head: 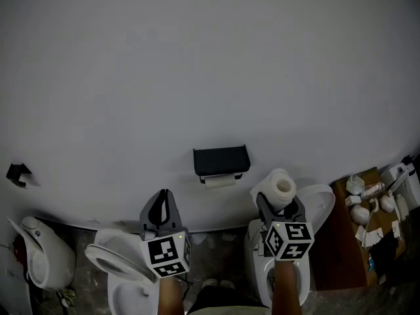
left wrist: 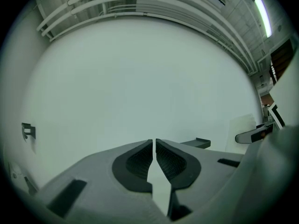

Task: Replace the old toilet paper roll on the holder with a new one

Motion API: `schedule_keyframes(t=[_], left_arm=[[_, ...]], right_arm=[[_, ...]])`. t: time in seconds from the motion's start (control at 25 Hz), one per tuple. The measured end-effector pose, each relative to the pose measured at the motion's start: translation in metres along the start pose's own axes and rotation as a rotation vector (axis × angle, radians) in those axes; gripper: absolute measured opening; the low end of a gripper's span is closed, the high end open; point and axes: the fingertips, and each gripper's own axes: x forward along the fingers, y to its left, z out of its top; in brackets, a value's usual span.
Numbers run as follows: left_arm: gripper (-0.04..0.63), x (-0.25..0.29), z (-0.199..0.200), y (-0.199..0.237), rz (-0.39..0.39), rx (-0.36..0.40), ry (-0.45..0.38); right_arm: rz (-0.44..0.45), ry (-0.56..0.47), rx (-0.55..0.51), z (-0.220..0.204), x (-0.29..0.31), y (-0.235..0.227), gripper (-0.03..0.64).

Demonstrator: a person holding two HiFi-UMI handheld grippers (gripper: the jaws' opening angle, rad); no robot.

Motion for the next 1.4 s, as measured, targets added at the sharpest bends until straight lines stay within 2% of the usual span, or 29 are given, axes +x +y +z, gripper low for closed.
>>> schedule_keyframes(t=[0.2,0.4,0.48,0.68,0.96,1.04,1.12,1.4], left_arm=[[0.015,0.017,-0.007,-0.005,-0.045,0.028,0.012],[0.017,0.033,-0.013,-0.02,-0.116,0.088,0.035],[0.034,0.04,-0.017,-0.026,-0.132,0.136,0.052],[0.134,0.054,-0.031,-0.044,-0.168,0.351,0.076],[0.244,0.064,-0.056,-0.065,-0.163,0.78,0.136],[0.259,0.065,-0.064,-0.068,-0.157,0.874,0.158],[0.273,0.066,-0.072,-0.071,-0.161,0.931,0.181],[0.288,0.068,-0.089,-0.092,-0.228,1.01,0.208]], right_arm=[[-0.035,-0.003,-0.001,-0.001,0.007,-0.004,0.307],[-0.059,0.003,-0.001,-0.003,0.014,-0.008,0.307],[-0.067,0.006,-0.001,-0.005,0.016,-0.01,0.307],[-0.086,0.015,-0.008,-0.009,0.02,-0.016,0.307],[-0.112,0.025,-0.003,-0.013,0.023,-0.027,0.307],[-0.118,0.028,-0.002,-0.015,0.023,-0.028,0.307],[-0.121,0.033,-0.002,-0.017,0.024,-0.029,0.307],[-0.128,0.045,-0.006,-0.022,0.023,-0.031,0.307]])
